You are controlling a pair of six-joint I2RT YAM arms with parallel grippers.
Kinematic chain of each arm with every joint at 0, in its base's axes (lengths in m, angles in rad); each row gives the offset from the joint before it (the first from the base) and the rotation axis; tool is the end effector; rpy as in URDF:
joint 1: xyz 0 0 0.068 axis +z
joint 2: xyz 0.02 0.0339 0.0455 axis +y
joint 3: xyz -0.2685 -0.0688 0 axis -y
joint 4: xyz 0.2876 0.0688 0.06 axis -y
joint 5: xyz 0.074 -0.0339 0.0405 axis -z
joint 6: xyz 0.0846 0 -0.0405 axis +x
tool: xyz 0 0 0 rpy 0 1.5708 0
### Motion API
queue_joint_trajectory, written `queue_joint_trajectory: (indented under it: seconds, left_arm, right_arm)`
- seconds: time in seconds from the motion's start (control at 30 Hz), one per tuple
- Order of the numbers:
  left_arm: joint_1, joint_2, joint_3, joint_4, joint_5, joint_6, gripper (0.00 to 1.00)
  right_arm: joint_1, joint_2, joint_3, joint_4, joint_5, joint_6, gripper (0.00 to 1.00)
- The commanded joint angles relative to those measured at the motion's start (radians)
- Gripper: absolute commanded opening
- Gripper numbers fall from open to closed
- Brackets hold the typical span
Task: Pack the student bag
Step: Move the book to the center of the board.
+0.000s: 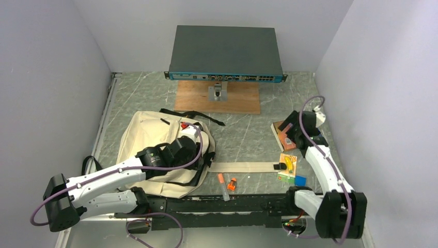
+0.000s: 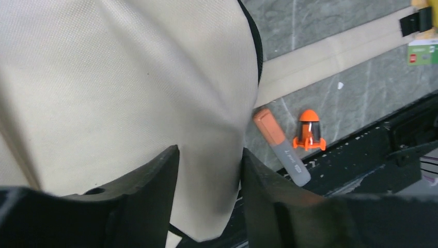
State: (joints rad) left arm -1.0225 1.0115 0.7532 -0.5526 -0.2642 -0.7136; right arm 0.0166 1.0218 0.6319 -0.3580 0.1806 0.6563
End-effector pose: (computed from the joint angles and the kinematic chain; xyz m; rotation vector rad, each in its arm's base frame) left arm 0.1638 -0.2259 0.2128 0.2441 2.3977 -0.5267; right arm 0.2842 -0.0105 0.1818 0.8114 2.1601 0.1351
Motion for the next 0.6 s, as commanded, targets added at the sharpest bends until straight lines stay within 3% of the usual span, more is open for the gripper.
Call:
queue_joint_trajectory:
  seconds: [0.0, 0.17, 0.37, 0.57]
  left_arm:
    - [-0.004, -0.017, 0.030, 0.059, 0.070, 0.064, 0.62]
    - [-0.004, -0.052, 0.058, 0.063, 0.123, 0.110, 0.95]
    - [-0.004, -0.096, 0.069, 0.092, 0.204, 0.156, 1.00]
    - [-0.004, -0.123, 0.115, 0.059, 0.254, 0.232, 1.00]
  right_arm:
    - [-0.140, 0.118, 0.102, 0.116, 0.064, 0.037, 0.99]
    - [-0.273, 0.364, 0.272, 0.179, 0.109, -0.064, 0.99]
    - [-0.314, 0.657, 0.525, 0.141, 0.191, -0.217, 0.97]
    - [-0.355, 0.855, 0.657, 0.092, 0.116, -0.278, 0.96]
